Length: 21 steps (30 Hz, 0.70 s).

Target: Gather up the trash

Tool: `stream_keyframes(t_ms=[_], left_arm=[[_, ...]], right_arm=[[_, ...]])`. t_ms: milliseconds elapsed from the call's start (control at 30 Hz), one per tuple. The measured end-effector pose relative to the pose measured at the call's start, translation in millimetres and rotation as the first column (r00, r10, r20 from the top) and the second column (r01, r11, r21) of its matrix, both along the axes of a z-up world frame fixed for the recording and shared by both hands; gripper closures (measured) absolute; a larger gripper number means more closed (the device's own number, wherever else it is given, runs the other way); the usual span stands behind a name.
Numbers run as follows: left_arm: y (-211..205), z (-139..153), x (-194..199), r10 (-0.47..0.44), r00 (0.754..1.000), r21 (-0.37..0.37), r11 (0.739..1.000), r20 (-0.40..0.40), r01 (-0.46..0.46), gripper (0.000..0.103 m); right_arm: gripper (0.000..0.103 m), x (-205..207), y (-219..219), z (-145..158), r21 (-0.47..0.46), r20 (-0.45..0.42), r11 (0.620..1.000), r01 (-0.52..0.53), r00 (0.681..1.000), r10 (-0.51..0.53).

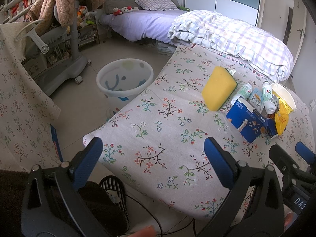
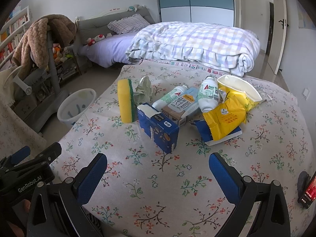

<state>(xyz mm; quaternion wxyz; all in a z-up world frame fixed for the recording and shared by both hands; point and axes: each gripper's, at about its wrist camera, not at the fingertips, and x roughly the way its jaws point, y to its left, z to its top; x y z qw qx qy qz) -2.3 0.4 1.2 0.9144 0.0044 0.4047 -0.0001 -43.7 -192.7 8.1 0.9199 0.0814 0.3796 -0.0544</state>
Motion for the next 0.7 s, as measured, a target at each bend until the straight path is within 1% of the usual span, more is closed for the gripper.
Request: stream_keyframes(t_ms=[700], left_arm=[[4.2,-0.8,0.3,-0.003,1.0,-0.008,1.0,-0.006,0.003,0.001]], right_arm=[[0.0,0.4,-2.3,-1.1,0.017,-0.007,1.0,-0.001,1.0,0.001]])
